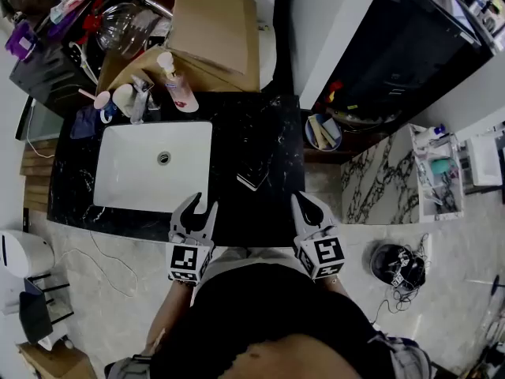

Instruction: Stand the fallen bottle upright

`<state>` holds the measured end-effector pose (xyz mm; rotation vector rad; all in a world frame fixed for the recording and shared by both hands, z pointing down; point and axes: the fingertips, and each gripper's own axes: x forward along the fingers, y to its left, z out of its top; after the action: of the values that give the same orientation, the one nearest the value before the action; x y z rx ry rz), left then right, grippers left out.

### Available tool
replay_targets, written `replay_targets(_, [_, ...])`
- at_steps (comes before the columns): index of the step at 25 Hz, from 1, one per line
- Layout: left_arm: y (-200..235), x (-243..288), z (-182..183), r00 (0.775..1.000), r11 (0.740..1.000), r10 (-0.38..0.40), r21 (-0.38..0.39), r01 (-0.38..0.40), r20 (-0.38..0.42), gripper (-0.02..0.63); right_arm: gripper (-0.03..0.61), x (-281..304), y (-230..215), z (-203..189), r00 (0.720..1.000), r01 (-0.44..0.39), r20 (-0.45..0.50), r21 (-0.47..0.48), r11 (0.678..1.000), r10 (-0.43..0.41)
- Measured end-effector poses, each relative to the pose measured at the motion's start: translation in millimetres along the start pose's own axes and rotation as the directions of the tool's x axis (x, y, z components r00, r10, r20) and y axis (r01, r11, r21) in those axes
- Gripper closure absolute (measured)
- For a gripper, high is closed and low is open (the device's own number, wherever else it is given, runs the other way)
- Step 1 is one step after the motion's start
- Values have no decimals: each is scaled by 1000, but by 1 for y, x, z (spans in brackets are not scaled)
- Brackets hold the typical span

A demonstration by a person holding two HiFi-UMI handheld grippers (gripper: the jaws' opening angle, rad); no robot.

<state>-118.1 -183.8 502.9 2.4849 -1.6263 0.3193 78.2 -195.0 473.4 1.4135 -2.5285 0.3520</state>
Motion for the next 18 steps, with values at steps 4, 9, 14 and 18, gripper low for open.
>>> replay_targets(4, [12,-11,-4,998,998,59,6,-59,-17,555,575,7,5,3,1000,-24,4,-14,1000,24])
replay_targets(9, [15,-19,1,999,999,47,-2,-47,4,609,574,11,5,7,1000,-24,9,-18,1000,25])
replay_targets(14, [16,-18,-5,998,999,53,-7,-53,-18,609,575,9,3,5,1000,-13,5,-15,1000,13])
replay_targets(18, [16,-17,-9,998,998,57,3,-57,-41,609,574,5,0,4,1000,-2,2,-11,1000,2])
